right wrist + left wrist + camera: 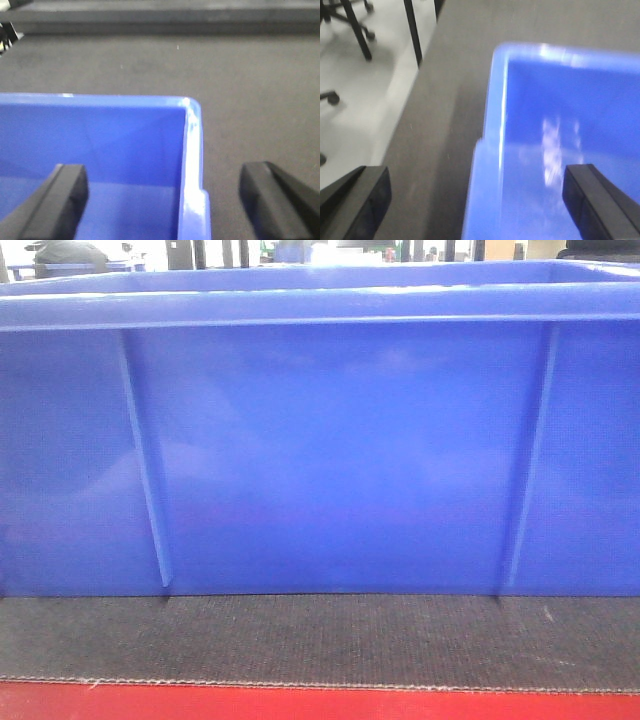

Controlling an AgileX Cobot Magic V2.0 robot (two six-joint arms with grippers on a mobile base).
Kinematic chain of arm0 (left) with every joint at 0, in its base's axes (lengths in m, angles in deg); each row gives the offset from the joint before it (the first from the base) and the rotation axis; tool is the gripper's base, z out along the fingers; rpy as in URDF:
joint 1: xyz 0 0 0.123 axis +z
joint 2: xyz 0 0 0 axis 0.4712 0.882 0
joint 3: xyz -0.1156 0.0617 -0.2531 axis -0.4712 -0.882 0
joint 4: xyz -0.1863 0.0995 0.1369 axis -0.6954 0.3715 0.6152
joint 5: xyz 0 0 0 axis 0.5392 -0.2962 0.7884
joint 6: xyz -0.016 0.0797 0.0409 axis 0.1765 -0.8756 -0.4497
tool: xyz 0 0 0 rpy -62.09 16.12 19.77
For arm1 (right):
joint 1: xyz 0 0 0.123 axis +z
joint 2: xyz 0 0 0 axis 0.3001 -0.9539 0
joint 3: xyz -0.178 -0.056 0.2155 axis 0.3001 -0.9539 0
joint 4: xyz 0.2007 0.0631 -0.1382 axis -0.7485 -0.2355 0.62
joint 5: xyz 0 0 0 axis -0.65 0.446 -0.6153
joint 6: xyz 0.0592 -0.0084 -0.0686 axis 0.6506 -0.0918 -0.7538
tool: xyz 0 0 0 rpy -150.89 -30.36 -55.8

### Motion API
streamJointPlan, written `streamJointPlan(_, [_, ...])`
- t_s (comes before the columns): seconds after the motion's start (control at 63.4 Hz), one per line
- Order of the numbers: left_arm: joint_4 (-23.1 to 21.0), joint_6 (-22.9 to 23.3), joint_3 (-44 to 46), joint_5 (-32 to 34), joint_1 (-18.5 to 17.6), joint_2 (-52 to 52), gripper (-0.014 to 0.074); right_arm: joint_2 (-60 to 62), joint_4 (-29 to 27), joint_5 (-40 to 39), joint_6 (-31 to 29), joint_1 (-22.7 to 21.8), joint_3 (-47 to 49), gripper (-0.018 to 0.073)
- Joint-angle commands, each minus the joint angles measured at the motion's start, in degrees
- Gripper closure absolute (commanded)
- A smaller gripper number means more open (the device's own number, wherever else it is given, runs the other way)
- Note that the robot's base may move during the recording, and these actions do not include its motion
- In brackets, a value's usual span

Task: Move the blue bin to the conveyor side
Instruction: 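Open both grippers and release the blue bin rims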

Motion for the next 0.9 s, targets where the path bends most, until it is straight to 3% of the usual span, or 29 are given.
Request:
streamJointPlan(0.0, [0.42, 0.38, 2.05, -1.63, -0.35, -2.01, 0.0074, 2.19, 0.84, 0.89, -0.34, 0.02, 1.26, 0.0186])
streamJointPlan(0.126, [0.42, 0.38, 2.59, -1.70, -0.35, -4.20, 0.0355, 4.60, 0.84, 1.98, -0.34, 0.02, 1.26, 0.0480])
streamJointPlan(0.221, [0.42, 0.38, 2.59, -1.97, -0.35, -5.58, 0.0631, 6.16, 0.84, 1.63, -0.34, 0.02, 1.26, 0.0666])
streamJointPlan(0.331, [1.86, 0.38, 2.59, -0.13, -0.35, -6.32, 0.0569, 7.13, 0.84, 0.63, -0.34, 0.02, 1.26, 0.0629])
streamJointPlan(0.473, [3.46, -0.51, 2.59, 3.41, -0.35, -8.19, 0.0580, 9.56, 0.84, 0.32, -0.34, 0.02, 1.26, 0.0629])
streamJointPlan(0.615, [0.31, -2.44, 2.81, 3.54, -0.24, -11.77, 0.0585, 12.99, 0.84, 1.57, -0.34, 0.02, 1.26, 0.0638])
streamJointPlan(0.726, [-0.14, -2.44, 0.18, 5.32, 2.05, -15.45, 0.0585, 14.75, 0.84, 3.57, -0.34, -0.10, 0.88, 0.0648])
streamJointPlan(0.789, [-2.98, -3.34, -3.07, 7.83, 4.76, -17.67, 0.0585, 15.17, 0.84, 5.04, -0.34, -0.19, -0.03, 0.0648])
streamJointPlan(0.884, [-11.00, -9.65, -9.49, 13.37, 8.33, -21.36, 0.0585, 16.17, 0.84, 5.05, -0.34, -0.19, -3.30, 0.0648])
